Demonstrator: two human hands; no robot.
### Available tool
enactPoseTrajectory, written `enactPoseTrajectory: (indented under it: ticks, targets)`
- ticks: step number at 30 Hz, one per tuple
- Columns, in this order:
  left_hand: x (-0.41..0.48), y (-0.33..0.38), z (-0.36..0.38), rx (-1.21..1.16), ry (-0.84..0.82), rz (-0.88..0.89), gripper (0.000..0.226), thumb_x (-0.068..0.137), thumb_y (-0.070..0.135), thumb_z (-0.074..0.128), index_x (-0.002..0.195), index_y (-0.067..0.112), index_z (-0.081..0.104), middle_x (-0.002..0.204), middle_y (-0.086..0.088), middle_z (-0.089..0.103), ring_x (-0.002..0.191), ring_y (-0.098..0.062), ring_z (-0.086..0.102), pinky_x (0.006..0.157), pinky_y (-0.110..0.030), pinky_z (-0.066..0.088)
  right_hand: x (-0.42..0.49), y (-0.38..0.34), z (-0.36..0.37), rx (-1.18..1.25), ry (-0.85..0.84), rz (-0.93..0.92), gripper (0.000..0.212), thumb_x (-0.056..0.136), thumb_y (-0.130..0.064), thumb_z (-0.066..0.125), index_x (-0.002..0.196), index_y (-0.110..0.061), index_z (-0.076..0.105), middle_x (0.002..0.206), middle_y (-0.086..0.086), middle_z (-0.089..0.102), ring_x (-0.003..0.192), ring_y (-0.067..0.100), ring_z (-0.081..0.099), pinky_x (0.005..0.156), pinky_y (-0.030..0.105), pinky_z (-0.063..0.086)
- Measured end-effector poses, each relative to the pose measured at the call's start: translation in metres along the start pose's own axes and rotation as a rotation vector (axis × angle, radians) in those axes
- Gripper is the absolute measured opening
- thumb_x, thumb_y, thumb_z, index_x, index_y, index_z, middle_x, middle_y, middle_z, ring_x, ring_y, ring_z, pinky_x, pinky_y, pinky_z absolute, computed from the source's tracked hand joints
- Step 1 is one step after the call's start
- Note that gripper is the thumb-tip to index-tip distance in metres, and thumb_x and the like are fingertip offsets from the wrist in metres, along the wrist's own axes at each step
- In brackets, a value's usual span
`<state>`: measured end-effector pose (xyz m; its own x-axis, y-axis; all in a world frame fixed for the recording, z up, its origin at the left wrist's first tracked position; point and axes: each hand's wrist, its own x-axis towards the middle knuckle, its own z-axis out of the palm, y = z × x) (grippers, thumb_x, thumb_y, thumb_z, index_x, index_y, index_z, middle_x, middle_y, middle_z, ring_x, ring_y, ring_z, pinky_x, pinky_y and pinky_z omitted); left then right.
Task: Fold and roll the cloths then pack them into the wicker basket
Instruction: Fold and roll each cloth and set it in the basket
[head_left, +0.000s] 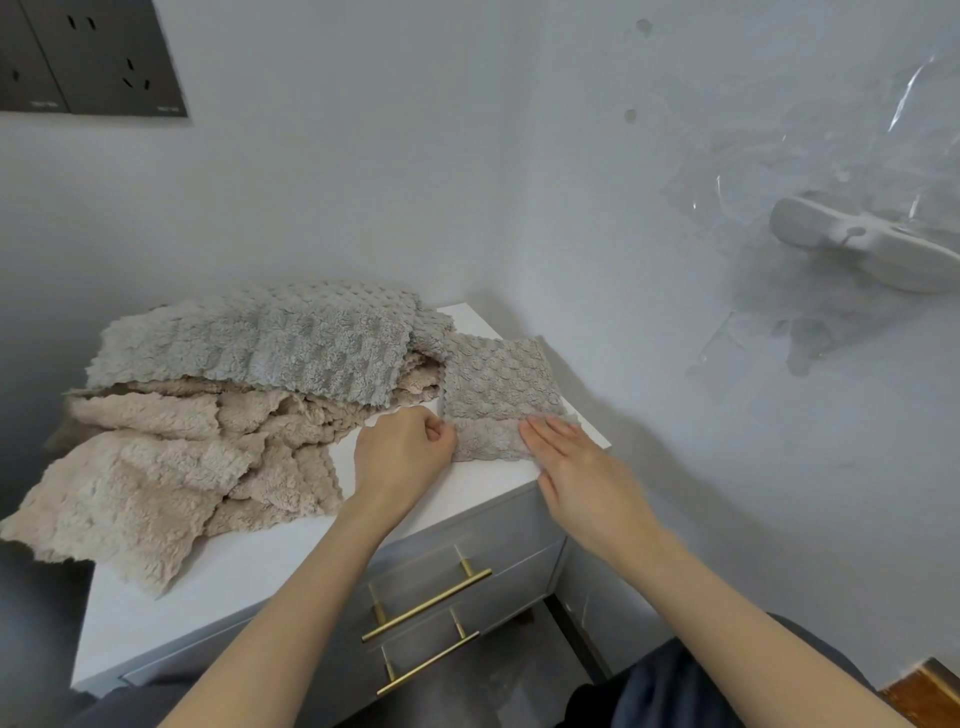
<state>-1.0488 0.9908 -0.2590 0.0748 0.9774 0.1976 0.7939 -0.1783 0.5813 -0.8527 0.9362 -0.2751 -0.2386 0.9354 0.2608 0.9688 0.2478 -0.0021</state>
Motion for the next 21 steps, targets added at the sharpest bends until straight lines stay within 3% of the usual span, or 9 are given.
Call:
enactPoseTrajectory:
  ticks: [3,7,10,12,17,21]
  targets:
    - [-0.003,0.002,0.001,0.066,0.042,0.019,0.023,0.092,0.033,0.051,0.08,0.018,0.062,0.071,0.004,0.064,0.081,-0.022,0.06,0.08,-0.038,0.049,-0.002,0.009,0.001,-0.006,-0.011,0.021,0.056,0.102,-0.012,0.029,0.153,-0.02,0.008,0.16,-0.003,0.01,0.148,0.011,0.005,0.107,0.015,-0.015]
    - [-0.007,-0.001,0.001,0.139,0.208,0.229,0.014,0.09,0.03,0.054,0.091,0.017,0.053,0.09,0.003,0.058,0.088,-0.019,0.044,0.074,-0.031,0.036,0.0,0.013,0.002,0.047,0.016,0.004,0.053,0.103,-0.013,0.033,0.152,-0.024,0.017,0.158,-0.007,0.019,0.147,0.011,0.013,0.115,0.019,0.001]
    - [-0.006,-0.007,0.0,0.172,0.11,0.453,0.021,0.088,0.026,0.055,0.107,0.019,0.06,0.109,0.004,0.057,0.103,-0.021,0.043,0.089,-0.034,0.039,0.002,0.016,-0.003,0.099,0.039,0.014,0.046,0.104,-0.019,0.036,0.148,-0.029,0.031,0.152,-0.014,0.033,0.142,0.008,0.026,0.112,0.024,0.03]
    - [-0.007,-0.009,0.0,0.172,0.01,0.529,0.035,0.083,0.026,0.06,0.117,0.022,0.061,0.118,0.007,0.057,0.115,-0.022,0.042,0.097,-0.037,0.039,0.004,0.017,-0.004,0.135,0.053,0.024,0.046,0.101,-0.016,0.04,0.146,-0.029,0.038,0.148,-0.015,0.04,0.138,0.008,0.032,0.106,0.025,0.037]
    - [-0.004,-0.01,0.001,0.196,0.01,0.436,0.039,0.086,0.026,0.058,0.125,0.025,0.059,0.123,0.01,0.06,0.124,-0.017,0.042,0.099,-0.035,0.036,0.008,0.018,0.0,0.307,0.097,0.078,0.051,0.092,-0.002,0.044,0.138,-0.026,0.049,0.137,-0.009,0.051,0.125,0.012,0.043,0.093,0.019,0.036]
    - [-0.002,-0.01,0.002,0.016,-0.003,0.343,0.031,0.09,0.024,0.058,0.121,0.022,0.062,0.115,0.004,0.066,0.116,-0.02,0.048,0.097,-0.035,0.038,0.01,0.023,-0.001,0.475,0.134,0.147,0.043,0.089,0.001,0.046,0.123,-0.024,0.057,0.117,-0.009,0.055,0.1,0.007,0.049,0.076,0.016,0.034]
